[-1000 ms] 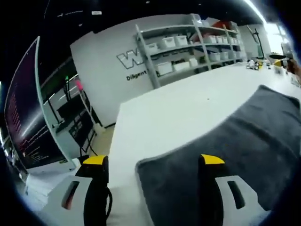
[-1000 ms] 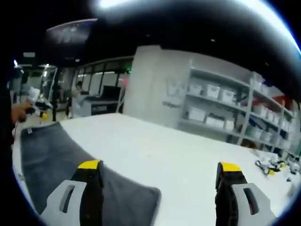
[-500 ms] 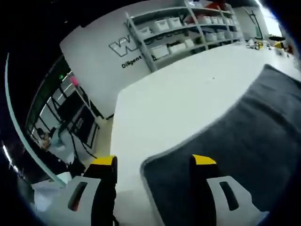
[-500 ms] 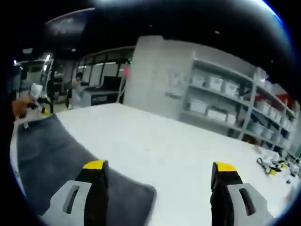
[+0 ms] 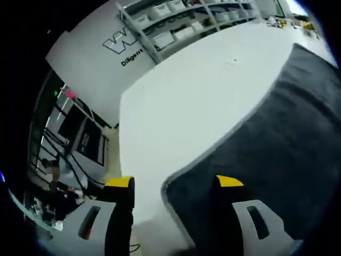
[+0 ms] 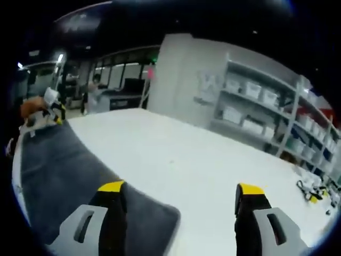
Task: Open the folded towel by lifting each exposed corner and separating the folded layers until the towel lies flat within the target outline without major curled edges
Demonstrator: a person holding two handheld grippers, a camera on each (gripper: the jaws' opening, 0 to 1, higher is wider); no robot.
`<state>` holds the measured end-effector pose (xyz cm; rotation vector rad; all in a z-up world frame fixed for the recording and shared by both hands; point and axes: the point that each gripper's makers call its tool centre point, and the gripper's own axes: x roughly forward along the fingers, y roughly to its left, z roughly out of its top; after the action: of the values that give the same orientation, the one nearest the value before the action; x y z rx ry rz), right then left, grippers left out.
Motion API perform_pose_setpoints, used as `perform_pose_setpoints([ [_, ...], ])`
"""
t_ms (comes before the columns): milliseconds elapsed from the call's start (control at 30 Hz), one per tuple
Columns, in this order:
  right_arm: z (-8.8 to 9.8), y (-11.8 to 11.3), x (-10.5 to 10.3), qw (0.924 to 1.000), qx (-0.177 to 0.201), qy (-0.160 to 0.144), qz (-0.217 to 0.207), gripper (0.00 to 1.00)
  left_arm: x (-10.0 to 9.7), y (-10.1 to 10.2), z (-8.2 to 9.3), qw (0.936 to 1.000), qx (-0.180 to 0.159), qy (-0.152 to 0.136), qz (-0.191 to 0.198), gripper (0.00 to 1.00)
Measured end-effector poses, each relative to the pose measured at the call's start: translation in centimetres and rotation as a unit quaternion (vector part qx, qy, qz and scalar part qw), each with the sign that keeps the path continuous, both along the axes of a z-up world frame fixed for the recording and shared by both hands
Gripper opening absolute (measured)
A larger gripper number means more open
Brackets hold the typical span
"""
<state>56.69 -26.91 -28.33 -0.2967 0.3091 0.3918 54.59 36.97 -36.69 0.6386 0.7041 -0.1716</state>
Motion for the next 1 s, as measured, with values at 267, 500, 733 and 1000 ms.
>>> perform_pose_setpoints([
  [267, -3.1, -0.5, 1.5, 0.9988, -0.003, 0.048, -0.002, 0.68, 1.2, 1.5, -0.9, 0.9995, 0.012, 0.026, 0.013, 0.43],
  [500, -7.2, -0.9, 1.4, 0.9934, -0.027, 0.108, 0.029, 0.51, 1.5, 2.4, -1.9, 0.9986, 0.024, 0.047, 0.011, 0.41],
  [733, -10.5, -1.1, 1.3, 0.9873, -0.027, 0.154, 0.030, 0.34, 2.1, 3.9, -2.5, 0.9973, 0.034, 0.062, 0.016, 0.34],
  [1000, -12.5, -0.4, 0.8, 0.9863, -0.041, 0.156, 0.037, 0.15, 2.7, 4.0, -3.2, 0.9967, 0.038, 0.071, 0.005, 0.27],
])
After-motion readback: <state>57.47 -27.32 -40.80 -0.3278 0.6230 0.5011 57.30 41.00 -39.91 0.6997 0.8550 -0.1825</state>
